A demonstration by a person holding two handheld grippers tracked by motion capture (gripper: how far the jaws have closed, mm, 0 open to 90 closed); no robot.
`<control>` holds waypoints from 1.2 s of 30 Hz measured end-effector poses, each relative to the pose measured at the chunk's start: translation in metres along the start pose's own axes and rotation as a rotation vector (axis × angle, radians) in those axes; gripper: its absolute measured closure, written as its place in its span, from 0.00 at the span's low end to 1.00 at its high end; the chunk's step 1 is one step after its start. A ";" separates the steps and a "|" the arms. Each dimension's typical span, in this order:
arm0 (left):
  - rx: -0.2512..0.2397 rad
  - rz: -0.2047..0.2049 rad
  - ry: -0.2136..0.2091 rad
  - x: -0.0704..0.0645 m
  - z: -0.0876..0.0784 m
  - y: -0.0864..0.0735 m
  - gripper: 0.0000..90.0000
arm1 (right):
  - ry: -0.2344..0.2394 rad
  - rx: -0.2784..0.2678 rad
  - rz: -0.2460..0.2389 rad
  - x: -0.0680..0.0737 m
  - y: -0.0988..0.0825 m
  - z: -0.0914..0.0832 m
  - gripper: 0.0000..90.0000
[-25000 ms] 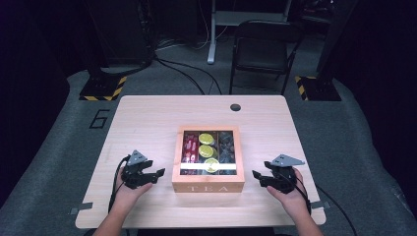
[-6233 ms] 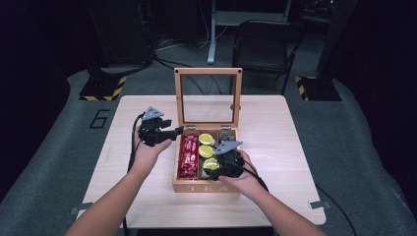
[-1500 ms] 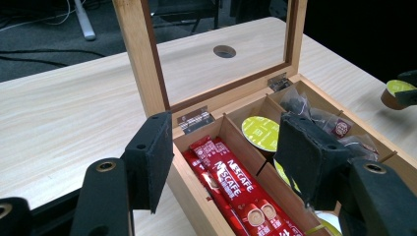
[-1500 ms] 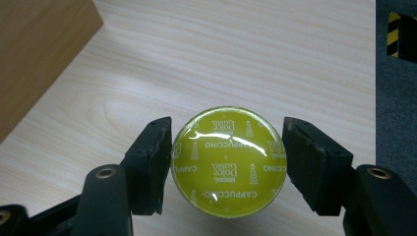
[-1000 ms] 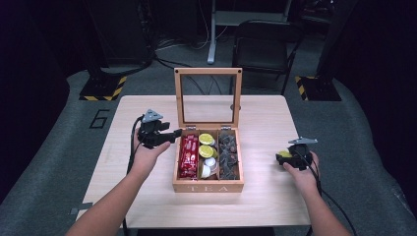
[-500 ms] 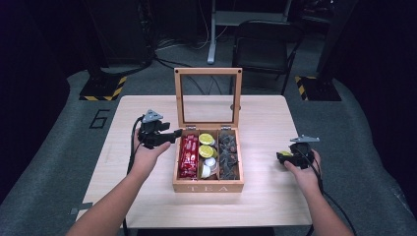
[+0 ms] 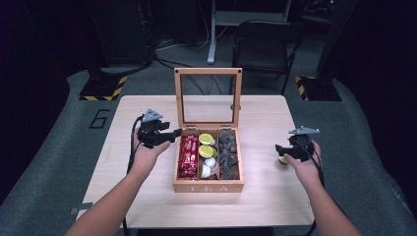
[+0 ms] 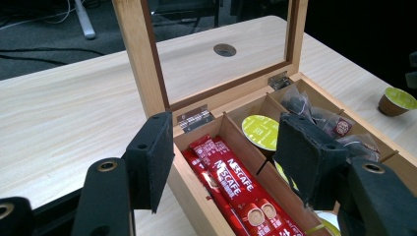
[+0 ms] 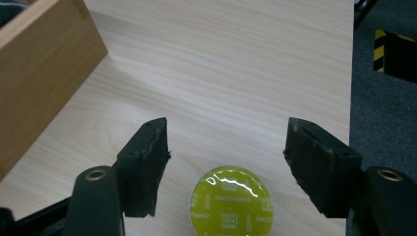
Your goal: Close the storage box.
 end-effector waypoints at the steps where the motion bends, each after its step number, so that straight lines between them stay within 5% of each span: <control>1: -0.001 0.003 0.003 0.000 0.000 0.000 0.44 | 0.002 -0.002 -0.014 0.003 0.004 -0.002 0.36; 36: -0.005 0.005 0.004 0.001 -0.002 0.005 0.44 | 0.095 -0.062 -0.102 0.064 0.070 -0.017 0.37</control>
Point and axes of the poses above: each handheld gripper's, and its own axes: z roughly forward along the jaws, y roughly out of its top, x roughly to its left, the point moved 8 cm from there along z, roughly forward along the jaws, and after that the axes turned 12 degrees about z, right-handed, at the moved point
